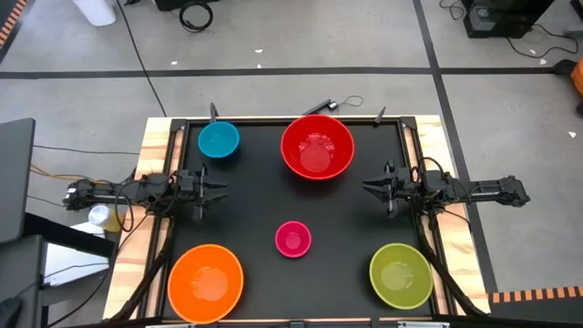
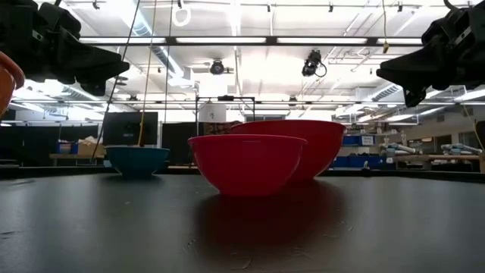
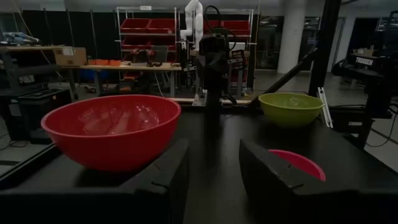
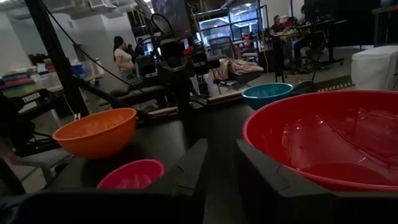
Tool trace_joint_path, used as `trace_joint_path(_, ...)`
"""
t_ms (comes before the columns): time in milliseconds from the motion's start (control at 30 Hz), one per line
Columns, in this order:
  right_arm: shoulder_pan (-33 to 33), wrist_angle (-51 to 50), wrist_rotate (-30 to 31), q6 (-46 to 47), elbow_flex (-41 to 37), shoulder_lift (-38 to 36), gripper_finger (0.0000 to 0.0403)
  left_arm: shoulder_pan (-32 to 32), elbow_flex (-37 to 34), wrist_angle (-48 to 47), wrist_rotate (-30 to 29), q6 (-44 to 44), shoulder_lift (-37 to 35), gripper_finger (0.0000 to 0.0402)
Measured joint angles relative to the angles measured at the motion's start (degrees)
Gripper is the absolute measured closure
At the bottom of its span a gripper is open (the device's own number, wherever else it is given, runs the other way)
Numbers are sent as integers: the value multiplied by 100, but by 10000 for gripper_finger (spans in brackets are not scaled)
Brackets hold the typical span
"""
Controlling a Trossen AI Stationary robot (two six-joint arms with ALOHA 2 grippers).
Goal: Nest bowls inside each other
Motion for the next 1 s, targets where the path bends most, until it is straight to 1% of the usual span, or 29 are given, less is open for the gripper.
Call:
trace_joint_path(267, 2, 2, 10, -12, 0, 0, 316, -1, -1, 56, 1, -88, 0, 260)
trace_joint_path(400, -4, 27, 397, -178, -1, -1, 316, 11, 0, 571, 1, -292, -1, 260)
trace_joint_path(500, -4, 26, 453, -184, 0, -1, 316, 11, 0, 795, 0, -559, -4, 260)
trace_joint_path(600, -4, 24, 447, -186, 0, -1, 316, 11, 0, 744, 0, -737, -4, 260)
trace_joint_path(733, -4, 49, 450, -191, 0, 0, 316, 13, 0, 626, -9, -601, 0, 260)
trace_joint_path(800, -9, 221, 577, -184, -1, 1, 316, 13, 0, 596, -9, -597, 4, 260)
trace_joint_path(833, -9, 424, 681, -1, 0, 1, 316, 13, 0, 553, -9, -625, 11, 260)
trace_joint_path(933, -15, 1019, 1081, 998, 0, 1, 316, 11, 0, 333, -11, -654, 131, 260)
trace_joint_path(1000, -35, 1121, 1350, 1071, 0, 26, 316, 13, 0, 284, -28, -685, 354, 260)
